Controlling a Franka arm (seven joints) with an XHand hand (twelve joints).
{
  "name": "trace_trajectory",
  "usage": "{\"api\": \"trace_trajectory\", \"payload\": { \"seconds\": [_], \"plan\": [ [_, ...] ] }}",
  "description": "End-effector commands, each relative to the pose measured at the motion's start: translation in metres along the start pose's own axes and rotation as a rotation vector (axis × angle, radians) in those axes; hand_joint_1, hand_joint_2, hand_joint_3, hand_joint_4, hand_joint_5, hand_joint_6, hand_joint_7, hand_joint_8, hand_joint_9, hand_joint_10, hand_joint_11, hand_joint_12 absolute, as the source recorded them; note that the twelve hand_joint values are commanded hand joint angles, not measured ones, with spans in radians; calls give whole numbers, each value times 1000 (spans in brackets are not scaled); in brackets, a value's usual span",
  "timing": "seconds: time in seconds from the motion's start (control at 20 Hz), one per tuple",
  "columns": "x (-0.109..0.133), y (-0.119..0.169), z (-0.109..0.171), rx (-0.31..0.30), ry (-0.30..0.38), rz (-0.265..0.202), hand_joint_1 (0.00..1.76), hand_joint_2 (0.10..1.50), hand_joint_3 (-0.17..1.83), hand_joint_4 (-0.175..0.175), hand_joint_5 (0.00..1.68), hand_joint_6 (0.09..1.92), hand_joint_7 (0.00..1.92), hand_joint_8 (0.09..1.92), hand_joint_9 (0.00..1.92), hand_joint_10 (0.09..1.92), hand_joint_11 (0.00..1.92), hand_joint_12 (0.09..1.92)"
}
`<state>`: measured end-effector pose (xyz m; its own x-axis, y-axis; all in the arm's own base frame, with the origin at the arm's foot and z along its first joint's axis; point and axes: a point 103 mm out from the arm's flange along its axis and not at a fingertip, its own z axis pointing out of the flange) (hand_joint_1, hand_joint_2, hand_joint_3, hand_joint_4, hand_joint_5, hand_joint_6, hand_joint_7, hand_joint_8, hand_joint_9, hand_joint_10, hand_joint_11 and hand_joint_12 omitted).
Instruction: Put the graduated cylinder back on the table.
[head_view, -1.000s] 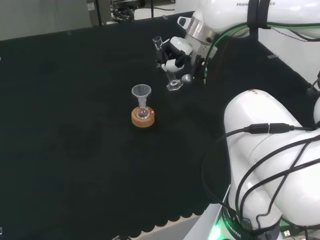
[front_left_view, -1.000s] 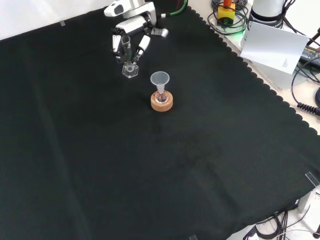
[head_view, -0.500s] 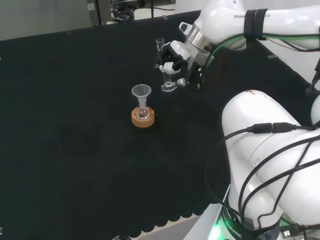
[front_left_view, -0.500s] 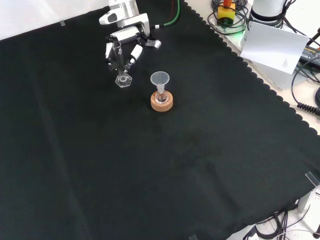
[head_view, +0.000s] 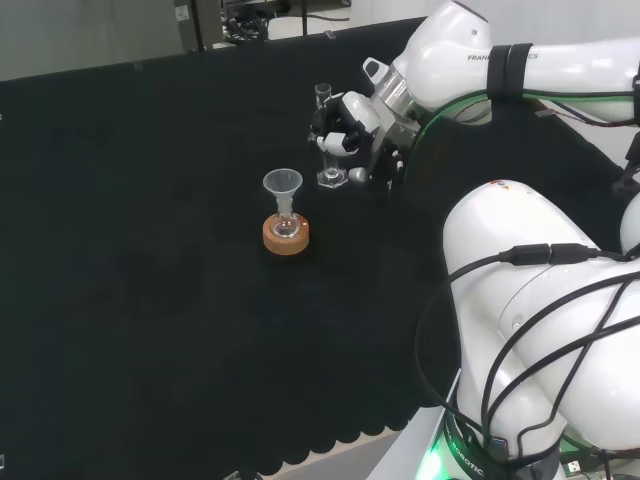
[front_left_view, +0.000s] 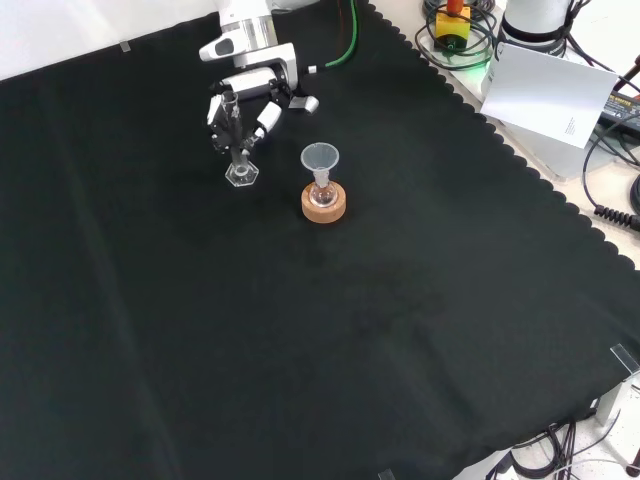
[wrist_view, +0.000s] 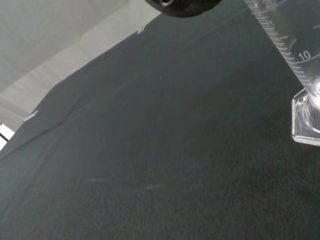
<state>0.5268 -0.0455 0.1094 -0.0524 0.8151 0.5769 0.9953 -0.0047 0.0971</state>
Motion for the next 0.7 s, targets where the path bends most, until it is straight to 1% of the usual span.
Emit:
{"api": "trace_trajectory", "payload": {
  "seconds": [0.05, 0.35, 0.7],
  "plan": [
    [-2, 5, 7, -14, 25, 9, 1245, 1151, 3, -175, 901, 1126, 917, 1121, 1298, 87, 1053, 814],
    [-4, 10, 12, -16, 47, 24, 1242, 1157, 3, -175, 890, 1144, 905, 1139, 1289, 87, 1040, 827],
    [-4, 11, 17, -7, 55, 23, 1240, 1161, 2, -175, 881, 1154, 897, 1151, 1282, 87, 1036, 837]
  ]
}}
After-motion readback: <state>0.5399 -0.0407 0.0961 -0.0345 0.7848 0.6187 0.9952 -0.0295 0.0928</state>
